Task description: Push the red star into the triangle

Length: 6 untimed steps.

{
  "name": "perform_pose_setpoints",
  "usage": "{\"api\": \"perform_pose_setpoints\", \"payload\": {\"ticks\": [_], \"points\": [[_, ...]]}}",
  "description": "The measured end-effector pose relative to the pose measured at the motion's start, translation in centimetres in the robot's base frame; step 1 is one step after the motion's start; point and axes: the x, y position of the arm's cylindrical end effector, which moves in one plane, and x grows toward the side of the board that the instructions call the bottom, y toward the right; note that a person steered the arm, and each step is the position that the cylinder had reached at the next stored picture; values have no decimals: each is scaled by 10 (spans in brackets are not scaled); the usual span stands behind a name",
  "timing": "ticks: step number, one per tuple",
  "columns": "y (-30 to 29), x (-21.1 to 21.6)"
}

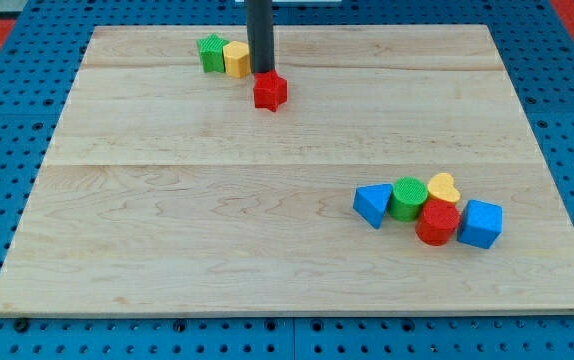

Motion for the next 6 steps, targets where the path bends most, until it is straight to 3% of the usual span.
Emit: {"api": "perform_pose_setpoints", "payload": {"ticks": [1,2,3,4,5,6], "points": [[7,26],[44,92],[46,117],[2,61],[-46,101],[-13,154]]}}
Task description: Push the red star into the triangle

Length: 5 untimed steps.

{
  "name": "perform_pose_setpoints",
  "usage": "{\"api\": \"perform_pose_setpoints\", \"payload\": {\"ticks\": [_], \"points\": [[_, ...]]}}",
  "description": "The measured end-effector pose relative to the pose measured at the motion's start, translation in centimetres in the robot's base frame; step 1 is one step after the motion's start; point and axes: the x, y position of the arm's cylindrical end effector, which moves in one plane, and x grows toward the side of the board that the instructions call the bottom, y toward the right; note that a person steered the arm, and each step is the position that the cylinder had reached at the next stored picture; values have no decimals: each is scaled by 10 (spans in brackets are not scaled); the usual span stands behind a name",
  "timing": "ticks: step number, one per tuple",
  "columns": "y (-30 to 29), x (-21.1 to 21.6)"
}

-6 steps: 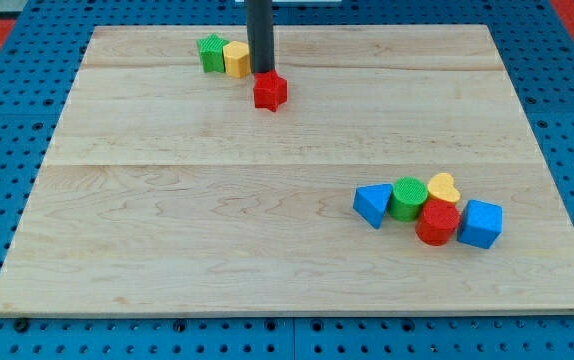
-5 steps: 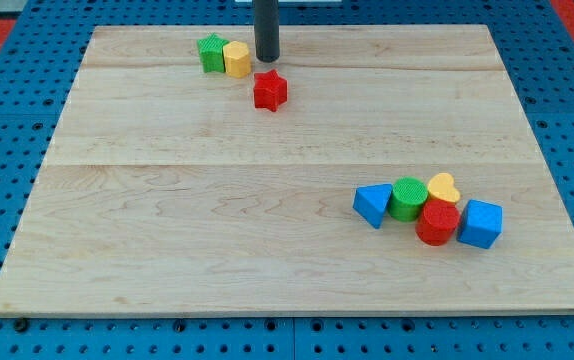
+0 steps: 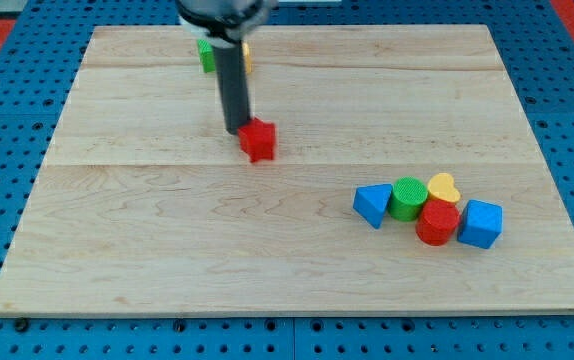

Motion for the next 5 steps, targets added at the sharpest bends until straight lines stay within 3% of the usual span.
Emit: {"api": "perform_pose_setpoints", "payload": {"ticks": [1,2,5], "points": [[62,67],[86,89],[93,107]]}}
